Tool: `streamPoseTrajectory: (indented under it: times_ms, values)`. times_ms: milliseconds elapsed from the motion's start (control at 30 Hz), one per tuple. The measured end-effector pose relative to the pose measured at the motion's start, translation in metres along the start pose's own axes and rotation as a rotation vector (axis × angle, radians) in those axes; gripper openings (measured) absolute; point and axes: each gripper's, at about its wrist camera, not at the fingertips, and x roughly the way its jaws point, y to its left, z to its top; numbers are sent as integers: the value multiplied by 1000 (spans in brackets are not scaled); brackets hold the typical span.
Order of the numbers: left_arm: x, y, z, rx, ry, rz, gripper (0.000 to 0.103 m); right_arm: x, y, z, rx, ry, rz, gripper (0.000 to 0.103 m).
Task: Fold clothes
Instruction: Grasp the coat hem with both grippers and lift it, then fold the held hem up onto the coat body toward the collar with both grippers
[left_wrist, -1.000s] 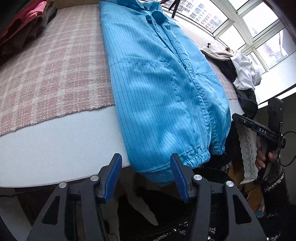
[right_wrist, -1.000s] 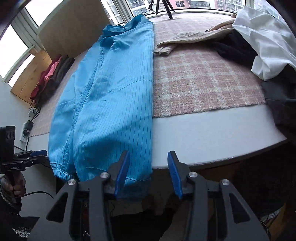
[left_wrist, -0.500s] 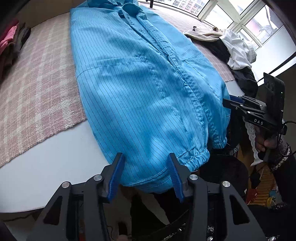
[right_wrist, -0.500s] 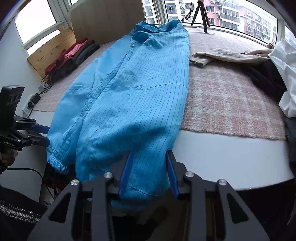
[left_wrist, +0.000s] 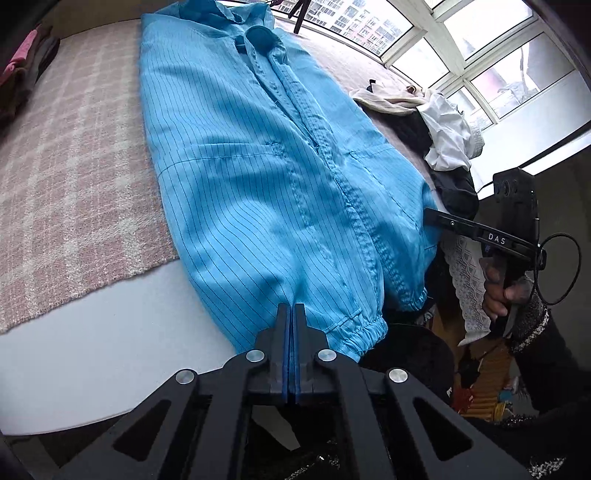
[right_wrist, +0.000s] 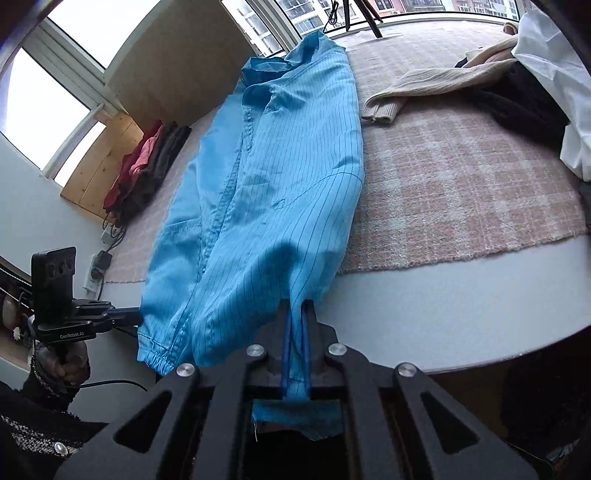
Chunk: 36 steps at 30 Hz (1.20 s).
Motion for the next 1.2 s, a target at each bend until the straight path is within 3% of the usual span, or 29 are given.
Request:
streamPoseTrajectory:
  times_ms: [267, 367, 533, 733, 800, 867, 900, 933, 967, 1067, 1133, 1167, 1200]
  values:
    - [-20, -9, 15, 49, -54, -35, 0, -20, 23, 14, 6, -30, 64, 4]
    - [-33, -7, 28, 33, -86, -85, 0, -27, 22, 24, 83, -57, 149, 4]
    - [-56, -10, 79, 82, -168, -55, 0, -33, 35, 64, 97, -86, 220, 3]
    - [-53, 26, 165, 53, -235, -16, 0, 0, 24, 154, 182, -59, 278, 3]
    - [-32, 55, 197, 0, -210, 65, 1, 31, 14, 191, 217, -14, 261, 3]
    - [-5, 92, 228, -94, -155, 181, 0, 82, -10, 228, 307, 125, 224, 4]
    - [6, 111, 236, -152, -108, 220, 0, 107, -19, 243, 327, 236, 170, 7]
    - [9, 126, 238, -219, -85, 207, 0, 122, -27, 253, 336, 314, 133, 7]
    - [4, 132, 237, -234, -100, 164, 0, 122, -30, 262, 313, 311, 154, 7]
    - [-33, 127, 222, -190, -184, 189, 26, 107, -35, 279, 223, 287, 201, 19]
    - [-54, 118, 207, -155, -238, 190, 40, 88, -33, 282, 121, 224, 220, 22]
    - [-52, 116, 203, -149, -229, 186, 47, 84, -28, 280, 46, 213, 185, 25]
    - [-50, 113, 198, -142, -219, 182, 47, 81, -24, 279, -27, 202, 147, 32]
